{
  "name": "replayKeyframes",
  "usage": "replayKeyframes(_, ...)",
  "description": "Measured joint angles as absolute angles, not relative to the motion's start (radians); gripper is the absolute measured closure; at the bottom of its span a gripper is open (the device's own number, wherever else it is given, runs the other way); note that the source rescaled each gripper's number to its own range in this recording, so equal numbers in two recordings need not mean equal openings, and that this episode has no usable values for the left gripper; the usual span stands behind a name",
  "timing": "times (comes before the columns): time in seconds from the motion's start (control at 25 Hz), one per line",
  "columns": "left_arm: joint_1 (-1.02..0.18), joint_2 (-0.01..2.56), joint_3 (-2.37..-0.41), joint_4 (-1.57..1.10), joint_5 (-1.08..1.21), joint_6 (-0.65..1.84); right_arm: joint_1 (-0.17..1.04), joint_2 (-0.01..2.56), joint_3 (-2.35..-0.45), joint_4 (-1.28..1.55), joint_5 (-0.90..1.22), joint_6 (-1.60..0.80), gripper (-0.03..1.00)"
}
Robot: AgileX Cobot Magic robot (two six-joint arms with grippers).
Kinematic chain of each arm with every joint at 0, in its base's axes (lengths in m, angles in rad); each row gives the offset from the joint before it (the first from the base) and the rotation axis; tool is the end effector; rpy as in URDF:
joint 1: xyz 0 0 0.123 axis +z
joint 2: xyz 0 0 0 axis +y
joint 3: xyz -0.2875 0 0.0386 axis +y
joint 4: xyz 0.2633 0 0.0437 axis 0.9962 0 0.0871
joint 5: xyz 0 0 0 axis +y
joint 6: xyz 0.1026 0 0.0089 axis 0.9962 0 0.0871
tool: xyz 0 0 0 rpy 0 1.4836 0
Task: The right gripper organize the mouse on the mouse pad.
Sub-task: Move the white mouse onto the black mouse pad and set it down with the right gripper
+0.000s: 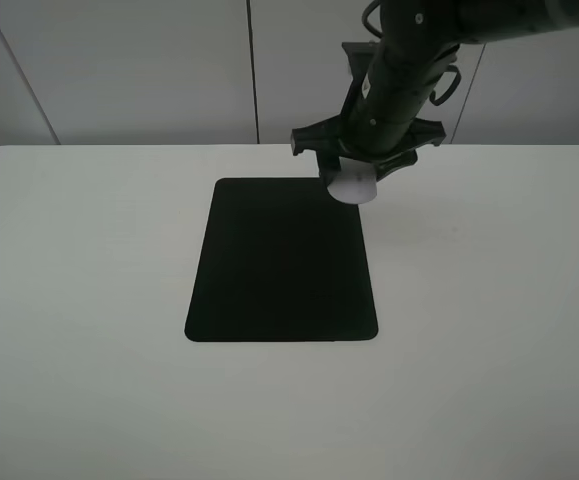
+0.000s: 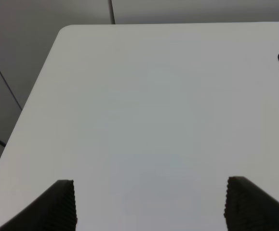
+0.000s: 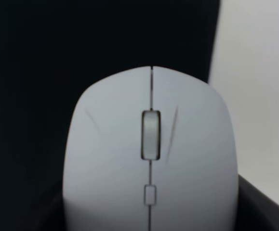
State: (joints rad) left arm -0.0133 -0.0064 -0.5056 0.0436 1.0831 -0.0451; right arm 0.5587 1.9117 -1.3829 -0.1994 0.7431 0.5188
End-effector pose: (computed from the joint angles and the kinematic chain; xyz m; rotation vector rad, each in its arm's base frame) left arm 0.0115 0.0038 0.2789 -0.0356 2.0536 0.0160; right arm 0.3645 0.2116 0.1918 -0.2188 2.7187 0.0813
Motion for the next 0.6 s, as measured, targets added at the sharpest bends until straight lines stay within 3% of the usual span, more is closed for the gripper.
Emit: replayKeyframes(0.6,-0.013,-0.006,-0.506,0.044,1.083,-0.045,0.678,2.25,-1.697,-0.206,0.839,0.628,0.93)
